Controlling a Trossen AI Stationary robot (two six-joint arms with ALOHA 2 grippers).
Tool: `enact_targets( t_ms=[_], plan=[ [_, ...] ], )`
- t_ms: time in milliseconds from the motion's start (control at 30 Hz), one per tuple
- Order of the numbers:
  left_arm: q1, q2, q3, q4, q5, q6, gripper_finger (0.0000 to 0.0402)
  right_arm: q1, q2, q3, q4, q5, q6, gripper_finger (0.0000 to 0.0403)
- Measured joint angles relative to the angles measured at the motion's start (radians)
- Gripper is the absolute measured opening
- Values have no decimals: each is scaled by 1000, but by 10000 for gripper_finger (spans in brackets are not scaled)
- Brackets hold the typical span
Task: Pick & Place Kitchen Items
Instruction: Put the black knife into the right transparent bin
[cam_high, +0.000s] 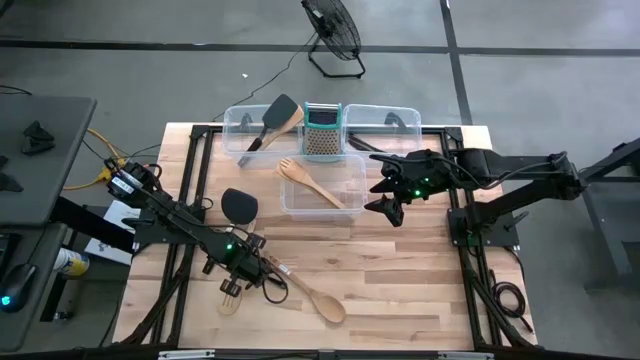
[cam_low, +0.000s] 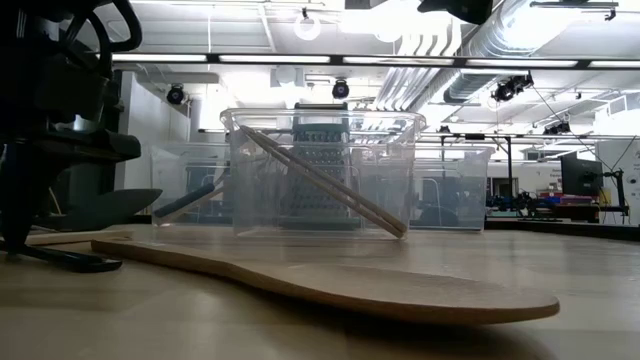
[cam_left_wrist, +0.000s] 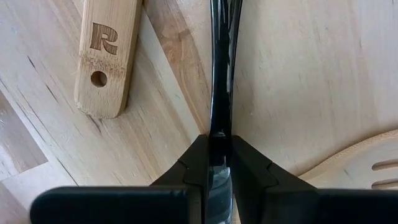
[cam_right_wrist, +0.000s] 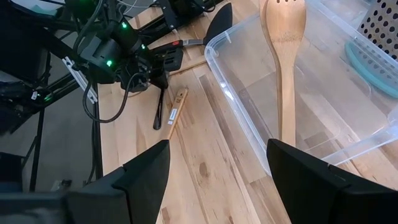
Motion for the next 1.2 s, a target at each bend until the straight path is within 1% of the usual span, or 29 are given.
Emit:
enact_targets(
  t_ms=[367, 1033, 1200],
  plan=[
    [0, 0, 3, -4, 7, -29, 38, 0, 0, 0, 0, -30, 0, 260],
    [1, 3, 89, -92, 12, -33, 38, -1, 0, 0, 0, -30, -3, 260],
    [1, 3, 125, -138, 12, -34, 38, -1, 0, 0, 0, -31, -4, 260]
  ],
)
